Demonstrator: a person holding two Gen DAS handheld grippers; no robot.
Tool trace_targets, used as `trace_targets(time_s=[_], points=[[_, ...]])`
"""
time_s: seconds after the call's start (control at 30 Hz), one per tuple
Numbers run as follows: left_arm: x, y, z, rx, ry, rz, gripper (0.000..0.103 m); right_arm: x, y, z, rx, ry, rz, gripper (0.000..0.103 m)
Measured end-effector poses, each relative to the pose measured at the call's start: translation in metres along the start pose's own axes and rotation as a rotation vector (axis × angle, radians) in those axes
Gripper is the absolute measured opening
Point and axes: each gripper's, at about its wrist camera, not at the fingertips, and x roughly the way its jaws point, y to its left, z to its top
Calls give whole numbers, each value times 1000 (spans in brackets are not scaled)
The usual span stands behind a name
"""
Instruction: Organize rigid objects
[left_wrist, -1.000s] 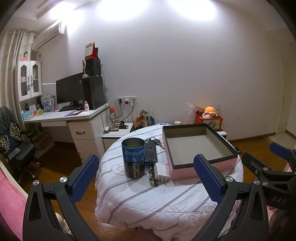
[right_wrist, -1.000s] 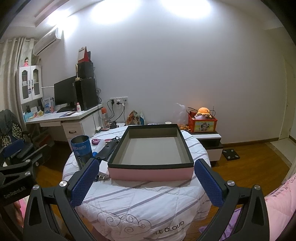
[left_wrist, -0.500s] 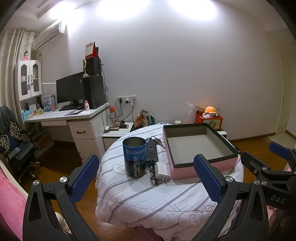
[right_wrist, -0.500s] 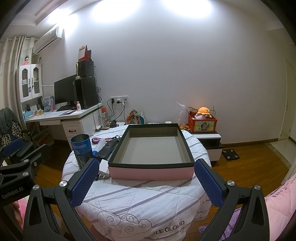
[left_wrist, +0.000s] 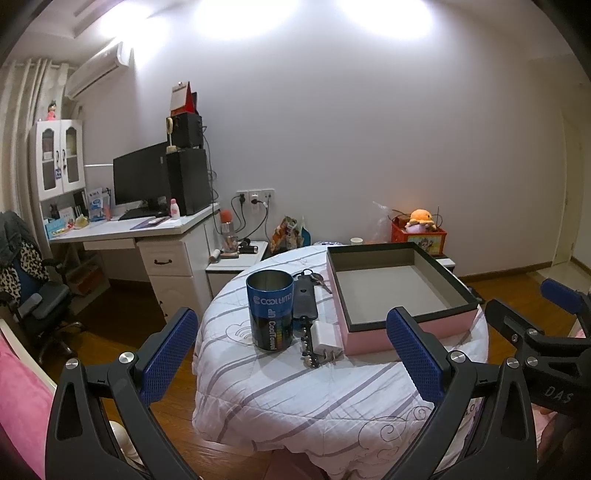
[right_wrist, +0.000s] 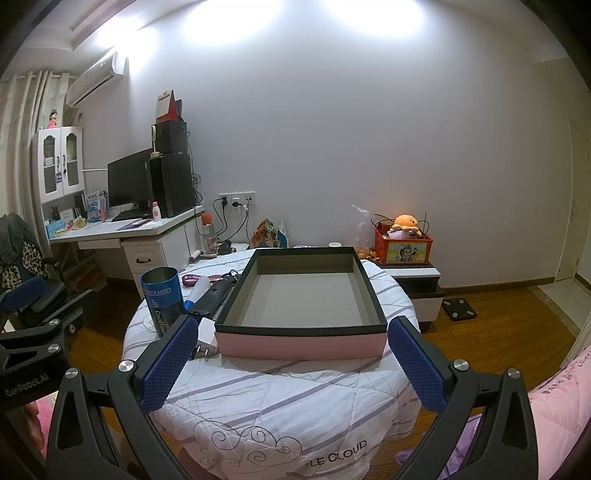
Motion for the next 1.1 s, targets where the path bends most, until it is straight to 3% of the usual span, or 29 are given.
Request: trace_targets(time_s=[0.6, 1.1], points=[[1, 0, 0, -1, -5, 16, 103, -3, -4, 0, -1, 0, -8, 103], [-8, 8, 8, -28, -74, 134, 103, -2, 1, 5, -16, 0, 1, 103]])
